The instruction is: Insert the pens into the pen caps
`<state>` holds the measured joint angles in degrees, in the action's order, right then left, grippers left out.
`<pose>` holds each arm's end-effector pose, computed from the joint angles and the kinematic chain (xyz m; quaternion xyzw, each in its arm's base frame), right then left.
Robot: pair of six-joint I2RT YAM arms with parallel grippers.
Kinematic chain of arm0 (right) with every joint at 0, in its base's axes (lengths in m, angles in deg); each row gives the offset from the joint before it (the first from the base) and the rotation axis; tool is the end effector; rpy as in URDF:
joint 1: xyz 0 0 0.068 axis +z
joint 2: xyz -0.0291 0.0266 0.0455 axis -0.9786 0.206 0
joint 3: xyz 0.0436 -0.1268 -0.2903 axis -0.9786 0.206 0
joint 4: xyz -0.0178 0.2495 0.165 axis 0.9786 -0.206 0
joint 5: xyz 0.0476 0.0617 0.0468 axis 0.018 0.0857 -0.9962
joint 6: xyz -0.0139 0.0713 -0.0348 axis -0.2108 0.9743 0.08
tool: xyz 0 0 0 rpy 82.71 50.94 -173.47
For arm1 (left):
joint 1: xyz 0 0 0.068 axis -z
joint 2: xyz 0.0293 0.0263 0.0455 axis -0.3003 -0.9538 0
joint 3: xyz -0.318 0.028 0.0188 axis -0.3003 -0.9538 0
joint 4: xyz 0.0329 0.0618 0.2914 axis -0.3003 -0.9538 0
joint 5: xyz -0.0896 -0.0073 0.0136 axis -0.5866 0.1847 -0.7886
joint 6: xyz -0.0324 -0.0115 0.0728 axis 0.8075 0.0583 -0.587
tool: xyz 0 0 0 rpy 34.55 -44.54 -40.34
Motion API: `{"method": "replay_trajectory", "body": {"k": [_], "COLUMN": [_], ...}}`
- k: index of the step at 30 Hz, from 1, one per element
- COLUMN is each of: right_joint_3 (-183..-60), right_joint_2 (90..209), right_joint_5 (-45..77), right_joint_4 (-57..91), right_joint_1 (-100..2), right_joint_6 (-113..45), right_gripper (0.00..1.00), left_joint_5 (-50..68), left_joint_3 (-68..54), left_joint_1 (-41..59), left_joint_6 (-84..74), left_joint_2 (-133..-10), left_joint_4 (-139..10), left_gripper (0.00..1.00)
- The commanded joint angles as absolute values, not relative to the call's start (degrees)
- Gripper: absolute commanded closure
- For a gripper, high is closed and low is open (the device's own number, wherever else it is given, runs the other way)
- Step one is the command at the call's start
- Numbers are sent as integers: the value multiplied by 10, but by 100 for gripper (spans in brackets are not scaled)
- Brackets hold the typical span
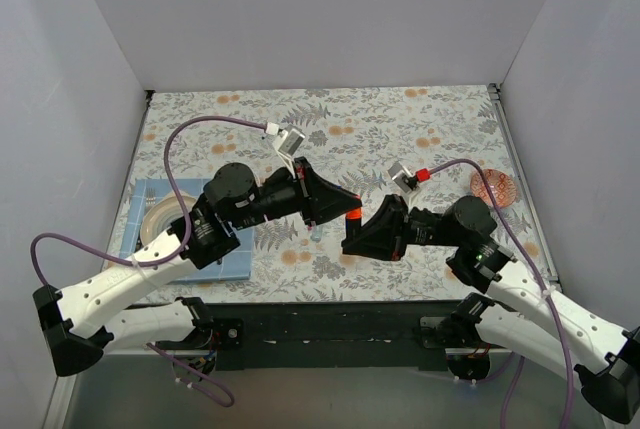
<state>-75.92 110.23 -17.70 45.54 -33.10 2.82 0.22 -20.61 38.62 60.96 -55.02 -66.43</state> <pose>0.1086 0.1743 0.3578 -0.2912 0.5574 0.6754 0.3852 0.1408 -0.2460 0.4395 -0.0284 0.7066 -0.6846 0.1767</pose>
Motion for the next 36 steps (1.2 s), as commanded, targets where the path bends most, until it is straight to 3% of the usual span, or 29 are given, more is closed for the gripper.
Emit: {"method": "replay_trajectory", "body": {"k": [1,6,15,24,36], "right_joint_3": [-891,-952,-1010,-1040,-1106], "right_joint_2": [1116,1127,1176,1211,1276], "right_joint_5": [-146,-136,-193,-170,-198], "right_joint_4": [399,345,401,387,365], "right_joint_1": [-345,-372,-403,-417,-466], "right_joint_6": [-60,-105,-49,-92,-123], "right_gripper": [99,99,99,99,99], "left_joint_5": [-98,-139,-175,-171,-147], "left_joint_3": [-233,-288,-373,-414,-441], "left_joint_1": [393,393,394,395,400], "left_joint_6": [636,645,672,726,715], "left_joint_2": [-545,-521,-495,-534,-552], "left_joint_4": [-696,-675,-571,-521,-559], "left_gripper": [100,100,100,100,100]}}
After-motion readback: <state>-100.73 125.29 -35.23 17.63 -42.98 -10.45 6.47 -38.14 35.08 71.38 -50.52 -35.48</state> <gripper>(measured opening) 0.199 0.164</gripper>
